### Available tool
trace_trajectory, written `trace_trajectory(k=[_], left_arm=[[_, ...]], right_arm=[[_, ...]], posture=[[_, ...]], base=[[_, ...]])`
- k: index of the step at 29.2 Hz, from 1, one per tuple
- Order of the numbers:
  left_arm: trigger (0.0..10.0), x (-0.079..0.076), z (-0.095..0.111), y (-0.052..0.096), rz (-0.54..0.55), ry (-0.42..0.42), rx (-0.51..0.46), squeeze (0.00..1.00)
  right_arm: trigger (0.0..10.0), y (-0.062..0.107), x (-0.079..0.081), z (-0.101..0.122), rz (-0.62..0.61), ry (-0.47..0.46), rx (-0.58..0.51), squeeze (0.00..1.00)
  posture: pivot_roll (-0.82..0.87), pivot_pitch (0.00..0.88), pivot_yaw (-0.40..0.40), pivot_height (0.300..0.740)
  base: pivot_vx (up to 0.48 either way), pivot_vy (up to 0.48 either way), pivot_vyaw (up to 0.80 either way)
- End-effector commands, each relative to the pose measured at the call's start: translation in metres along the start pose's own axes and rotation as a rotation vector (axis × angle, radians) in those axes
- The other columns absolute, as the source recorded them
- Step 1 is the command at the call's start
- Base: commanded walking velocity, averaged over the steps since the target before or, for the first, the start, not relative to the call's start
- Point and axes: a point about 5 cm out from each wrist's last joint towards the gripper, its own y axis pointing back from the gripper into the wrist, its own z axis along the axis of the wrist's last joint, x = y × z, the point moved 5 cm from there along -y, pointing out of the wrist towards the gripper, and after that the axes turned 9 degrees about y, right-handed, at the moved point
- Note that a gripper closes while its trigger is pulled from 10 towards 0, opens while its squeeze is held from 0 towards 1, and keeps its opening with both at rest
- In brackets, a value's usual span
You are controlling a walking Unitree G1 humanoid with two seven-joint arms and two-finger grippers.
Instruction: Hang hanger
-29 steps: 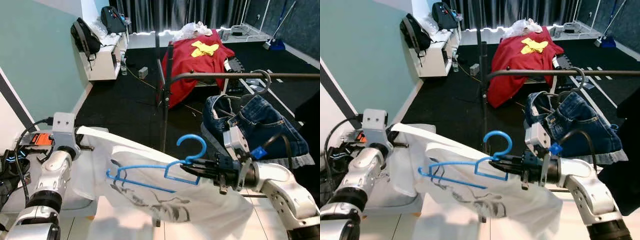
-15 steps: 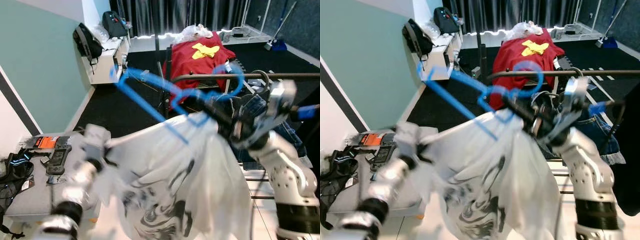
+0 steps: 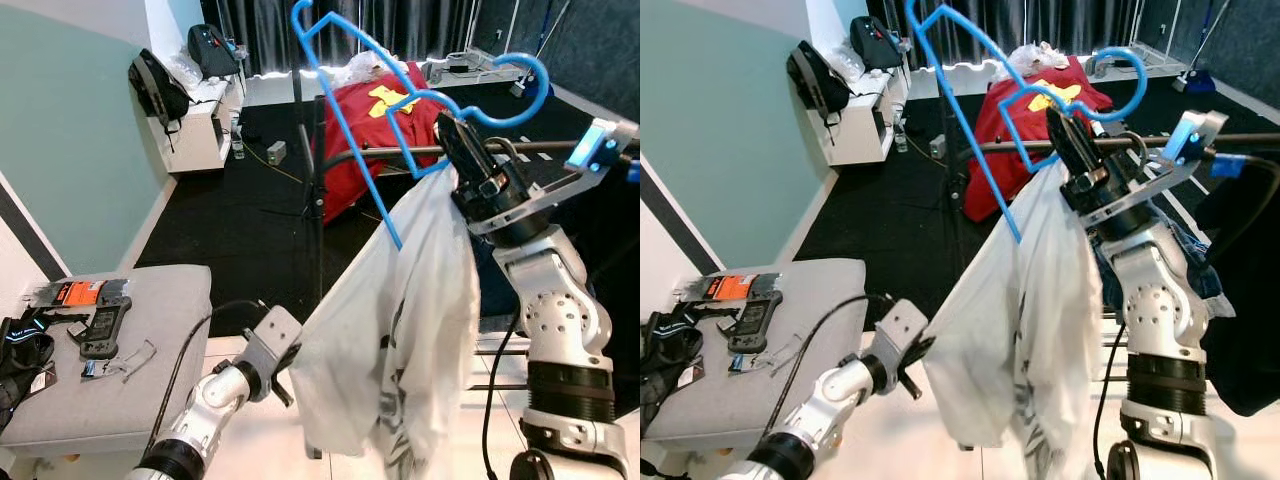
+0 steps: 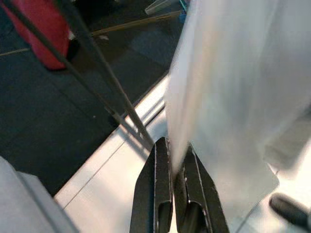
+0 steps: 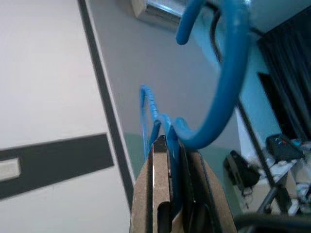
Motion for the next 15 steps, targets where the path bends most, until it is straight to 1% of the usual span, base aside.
trace_trajectory(k=[1,3,4,6,7,8,9,10,11,12,14,15], left_arm=[[0.0,0.001,-0.014,0.007,-0.019,-0.040,0.053,0.00],[0.0,-0.004,-0.032,0.017,-0.073,-0.148,0.131,0.00],[0.0,-0.005,-0.038,0.020,-0.088,-0.175,0.154,0.00],[0.0,-0.005,-0.038,0.020,-0.088,-0.175,0.154,0.00],[0.0,-0.003,-0.043,0.023,-0.075,-0.179,0.173,0.00],[0.0,0.000,-0.048,0.026,-0.057,-0.184,0.195,0.00],[0.0,0.000,-0.048,0.026,-0.057,-0.184,0.195,0.00],[0.0,0.003,-0.052,0.029,-0.035,-0.178,0.208,0.00],[0.0,0.003,-0.052,0.029,-0.035,-0.178,0.208,0.00],[0.0,0.005,-0.054,0.030,-0.023,-0.176,0.215,0.00],[0.0,0.005,-0.054,0.030,-0.023,-0.176,0.215,0.00],[0.0,0.006,-0.054,0.030,-0.015,-0.179,0.217,0.00]], right_arm=[[0.0,-0.004,-0.003,0.011,-0.026,0.026,-0.050,0.00],[0.0,-0.009,-0.022,0.028,-0.146,0.085,-0.110,0.00],[0.0,-0.010,-0.028,0.034,-0.188,0.108,-0.131,0.00],[0.0,-0.010,-0.028,0.034,-0.188,0.108,-0.131,0.00],[0.0,-0.011,-0.037,0.041,-0.246,0.137,-0.160,0.00],[0.0,-0.011,-0.042,0.051,-0.289,0.201,-0.185,0.00],[0.0,-0.011,-0.042,0.051,-0.289,0.201,-0.185,0.00],[0.0,-0.014,-0.042,0.057,-0.292,0.225,-0.207,0.00],[0.0,-0.014,-0.042,0.057,-0.292,0.225,-0.207,0.00],[0.0,-0.018,-0.037,0.060,-0.258,0.124,-0.230,0.00],[0.0,-0.018,-0.037,0.060,-0.258,0.124,-0.230,0.00],[0.0,-0.023,-0.030,0.057,-0.219,0.031,-0.228,0.00]], posture=[[-0.07,0.004,0.047,0.740],[-0.07,0.005,0.046,0.740],[-0.07,0.004,0.046,0.740],[-0.07,0.004,0.046,0.740],[-0.06,0.006,0.046,0.740],[-0.06,0.009,0.043,0.740],[-0.06,0.009,0.043,0.740],[-0.06,0.009,0.043,0.740],[-0.06,0.009,0.043,0.740],[-0.06,0.011,0.041,0.740],[-0.06,0.011,0.041,0.740],[-0.06,0.014,0.040,0.740]], base=[[0.000,0.000,0.00],[0.000,0.000,0.00],[0.000,0.000,0.00],[0.000,0.000,0.00],[0.000,0.000,0.00],[0.000,0.000,0.00],[0.000,0.000,0.00],[0.000,0.000,0.00],[0.000,0.000,0.00],[0.000,0.000,0.00],[0.000,0.000,0.00],[0.000,0.000,0.00]])
